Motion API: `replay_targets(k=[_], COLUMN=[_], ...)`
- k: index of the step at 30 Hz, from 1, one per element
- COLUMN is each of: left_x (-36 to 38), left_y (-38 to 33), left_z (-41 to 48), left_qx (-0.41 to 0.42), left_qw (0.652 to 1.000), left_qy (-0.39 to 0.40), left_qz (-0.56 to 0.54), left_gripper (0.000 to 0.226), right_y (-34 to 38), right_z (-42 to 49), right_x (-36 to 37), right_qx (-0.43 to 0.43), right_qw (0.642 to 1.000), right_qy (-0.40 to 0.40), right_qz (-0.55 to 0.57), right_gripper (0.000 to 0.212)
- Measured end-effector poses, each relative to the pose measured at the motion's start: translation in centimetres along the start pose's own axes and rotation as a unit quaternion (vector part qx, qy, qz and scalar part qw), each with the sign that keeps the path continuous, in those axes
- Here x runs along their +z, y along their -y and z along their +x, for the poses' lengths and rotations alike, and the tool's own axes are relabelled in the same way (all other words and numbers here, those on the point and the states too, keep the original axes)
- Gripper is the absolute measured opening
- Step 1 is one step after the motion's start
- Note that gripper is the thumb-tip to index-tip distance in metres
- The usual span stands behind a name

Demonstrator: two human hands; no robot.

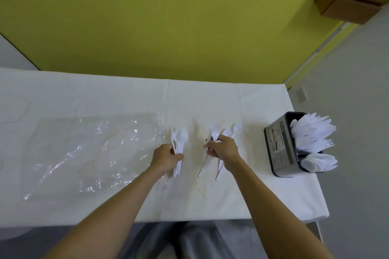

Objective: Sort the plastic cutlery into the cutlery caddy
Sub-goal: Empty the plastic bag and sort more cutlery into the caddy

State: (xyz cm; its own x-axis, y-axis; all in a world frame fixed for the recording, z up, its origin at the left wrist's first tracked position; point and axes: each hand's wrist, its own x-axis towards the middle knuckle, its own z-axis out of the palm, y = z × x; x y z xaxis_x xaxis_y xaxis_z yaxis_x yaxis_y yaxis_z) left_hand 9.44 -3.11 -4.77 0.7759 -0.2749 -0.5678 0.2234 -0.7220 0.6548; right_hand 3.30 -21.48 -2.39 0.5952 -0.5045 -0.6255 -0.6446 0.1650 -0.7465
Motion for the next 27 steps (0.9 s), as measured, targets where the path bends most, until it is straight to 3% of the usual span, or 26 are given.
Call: replay_targets(k=[7,13,17,20,23,25,27], left_x=[-0.4,3.6,8.2,11.8,14.7,16.3,17.6], left_y=[-4.8,-13.9,-18.5,-20.6,-21.5,-21.7,-21.6], left_z=[-0.4,-2.6,-4.5,-5.6,-6.2,-6.3,-5.9], left_qx=[0.086,0.202,0.219,0.197,0.175,0.170,0.177], left_qw=[0.992,0.959,0.931,0.919,0.919,0.933,0.949], left_qy=[0.057,0.114,0.151,0.154,0.130,0.088,0.046], left_qz=[-0.073,-0.164,-0.249,-0.306,-0.328,-0.306,-0.256], left_gripper=[0.019,0.013,0.014,0.012,0.015,0.011,0.025], right_y=[2.9,6.0,5.4,3.9,2.5,2.2,2.1], right_z=[-3.1,-8.1,-9.5,-8.2,-6.3,-5.7,-5.6], right_x=[-5.4,-15.7,-23.0,-25.8,-26.3,-26.5,-26.7], right_qx=[-0.096,-0.205,-0.209,-0.167,-0.132,-0.154,-0.206], right_qw=[0.994,0.973,0.956,0.955,0.958,0.948,0.934], right_qy=[-0.020,-0.067,-0.154,-0.175,-0.231,-0.276,-0.286], right_qz=[0.045,0.082,0.136,0.169,0.104,0.042,-0.051], right_gripper=[0.004,0.008,0.006,0.010,0.017,0.019,0.016])
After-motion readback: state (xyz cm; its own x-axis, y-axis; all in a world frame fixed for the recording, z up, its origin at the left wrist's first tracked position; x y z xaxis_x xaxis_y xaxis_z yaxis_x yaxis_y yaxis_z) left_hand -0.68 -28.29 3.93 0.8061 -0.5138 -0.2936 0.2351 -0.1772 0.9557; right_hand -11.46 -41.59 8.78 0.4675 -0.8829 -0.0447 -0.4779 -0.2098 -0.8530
